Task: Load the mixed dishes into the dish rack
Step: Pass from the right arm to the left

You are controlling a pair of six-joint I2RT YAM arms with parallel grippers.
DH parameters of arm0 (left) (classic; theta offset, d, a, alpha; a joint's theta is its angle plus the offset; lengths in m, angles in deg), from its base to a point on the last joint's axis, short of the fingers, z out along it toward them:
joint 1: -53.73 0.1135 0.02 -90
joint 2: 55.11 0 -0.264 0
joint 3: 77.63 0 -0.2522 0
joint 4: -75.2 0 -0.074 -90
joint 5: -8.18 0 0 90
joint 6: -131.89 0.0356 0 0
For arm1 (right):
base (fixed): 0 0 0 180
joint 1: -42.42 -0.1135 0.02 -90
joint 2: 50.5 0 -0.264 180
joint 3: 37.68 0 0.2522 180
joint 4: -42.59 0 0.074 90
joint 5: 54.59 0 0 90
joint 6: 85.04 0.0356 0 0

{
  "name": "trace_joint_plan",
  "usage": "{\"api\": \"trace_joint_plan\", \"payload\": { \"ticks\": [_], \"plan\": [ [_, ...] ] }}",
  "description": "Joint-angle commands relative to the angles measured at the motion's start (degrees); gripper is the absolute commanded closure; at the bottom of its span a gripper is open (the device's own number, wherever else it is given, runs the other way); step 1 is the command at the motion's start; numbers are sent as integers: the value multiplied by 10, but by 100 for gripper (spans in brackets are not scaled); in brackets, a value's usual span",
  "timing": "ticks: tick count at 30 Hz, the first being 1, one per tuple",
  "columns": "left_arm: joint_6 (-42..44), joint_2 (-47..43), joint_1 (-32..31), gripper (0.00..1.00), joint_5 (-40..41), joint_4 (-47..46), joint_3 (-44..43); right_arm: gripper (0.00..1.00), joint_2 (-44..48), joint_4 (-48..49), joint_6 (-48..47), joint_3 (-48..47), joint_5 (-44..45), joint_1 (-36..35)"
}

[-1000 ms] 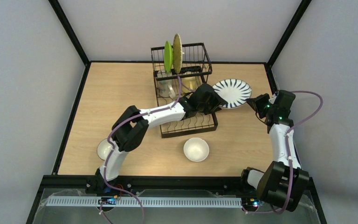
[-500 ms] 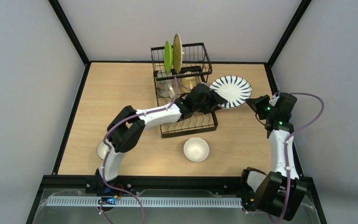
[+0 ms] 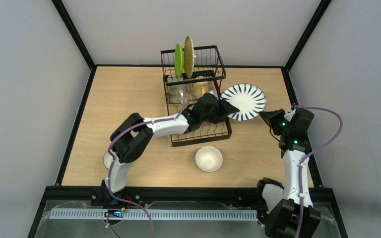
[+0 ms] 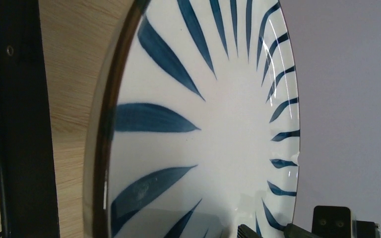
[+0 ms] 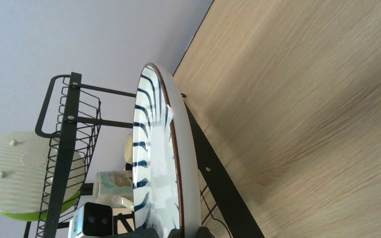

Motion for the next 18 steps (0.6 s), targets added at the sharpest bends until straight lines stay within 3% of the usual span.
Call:
{"api": "trace_joint_plan", "payload": {
  "ticks": [1,9,18],
  "plan": [
    [25,-38,5,1,3,-78,19,100,36,38,14,15,-37,-2],
    [46,-47,5,3,-8,-161,59,100,69,41,16,49,-36,-2],
    [49,-45,5,13,-40,-240,86,100,80,42,17,63,-36,-2]
  ]
}}
